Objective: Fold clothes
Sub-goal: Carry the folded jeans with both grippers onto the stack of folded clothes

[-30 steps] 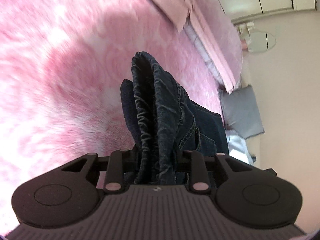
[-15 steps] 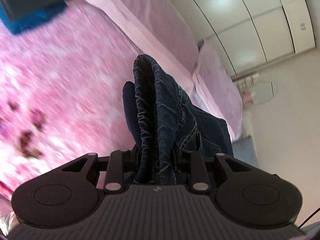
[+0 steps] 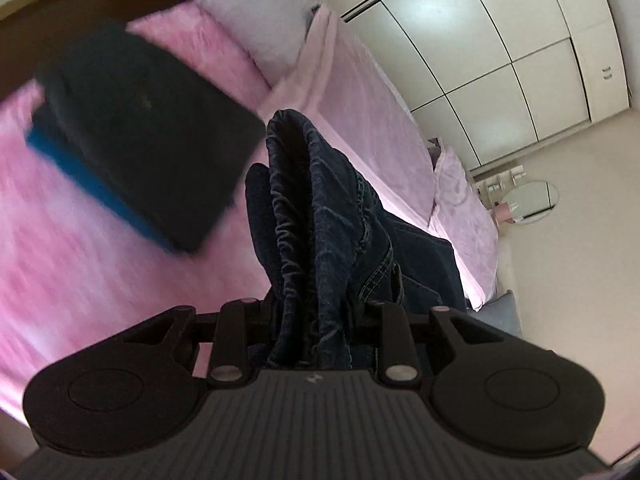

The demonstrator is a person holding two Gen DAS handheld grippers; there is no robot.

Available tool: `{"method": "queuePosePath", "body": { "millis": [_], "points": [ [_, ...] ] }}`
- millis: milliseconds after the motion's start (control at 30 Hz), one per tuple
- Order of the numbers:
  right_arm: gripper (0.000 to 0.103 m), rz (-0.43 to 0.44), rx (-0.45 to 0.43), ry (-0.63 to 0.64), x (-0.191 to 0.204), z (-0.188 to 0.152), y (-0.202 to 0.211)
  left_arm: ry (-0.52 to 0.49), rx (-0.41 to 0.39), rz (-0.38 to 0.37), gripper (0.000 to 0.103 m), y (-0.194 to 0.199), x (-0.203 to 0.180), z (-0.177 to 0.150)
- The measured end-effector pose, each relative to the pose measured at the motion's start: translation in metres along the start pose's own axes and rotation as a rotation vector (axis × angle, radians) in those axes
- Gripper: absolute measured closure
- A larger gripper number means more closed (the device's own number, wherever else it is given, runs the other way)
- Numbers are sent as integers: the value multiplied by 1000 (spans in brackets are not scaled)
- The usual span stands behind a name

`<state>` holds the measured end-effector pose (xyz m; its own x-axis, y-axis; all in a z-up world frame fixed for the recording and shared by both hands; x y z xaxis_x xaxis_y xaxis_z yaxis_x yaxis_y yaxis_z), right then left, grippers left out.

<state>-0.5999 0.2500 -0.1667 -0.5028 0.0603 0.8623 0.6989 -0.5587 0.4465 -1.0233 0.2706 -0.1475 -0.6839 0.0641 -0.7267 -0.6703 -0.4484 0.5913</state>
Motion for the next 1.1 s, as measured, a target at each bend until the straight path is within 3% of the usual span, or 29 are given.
{"method": "queuePosePath", "body": {
  "millis": [167,267,467,700,900,1100],
  "points": [
    [82,13,-43,-22,46,-10,-85,-63,1,-14,80,22,44,96],
    [82,18,-58,-27,67,17,-136,-75,-7,-31,80,24,68,150],
    [82,-1,-56,-34,86,58,-216,-71,6,-32,80,2,111,227],
    [82,-53,-46,-72,63,67,-257,-59,88,-32,80,-36,156,254],
    [82,-109,-23,-147,27,58,-280,-18,159,-19,80,-62,189,244],
    [82,-151,-2,-144,12,52,-288,9,184,-15,79,-75,215,235]
  ]
}}
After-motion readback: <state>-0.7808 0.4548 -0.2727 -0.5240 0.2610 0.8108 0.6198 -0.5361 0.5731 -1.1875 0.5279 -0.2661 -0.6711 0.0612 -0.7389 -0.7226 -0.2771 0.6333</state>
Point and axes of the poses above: each gripper's, at about its wrist camera, not at the fingertips, and y roughly against the way its jaws point, x to its left, z to its top, the point moved 1 cm from there along -y, roughly the way its jaws point, and after that the axes turned 2 degrees about -y, right-handed, at the moved point
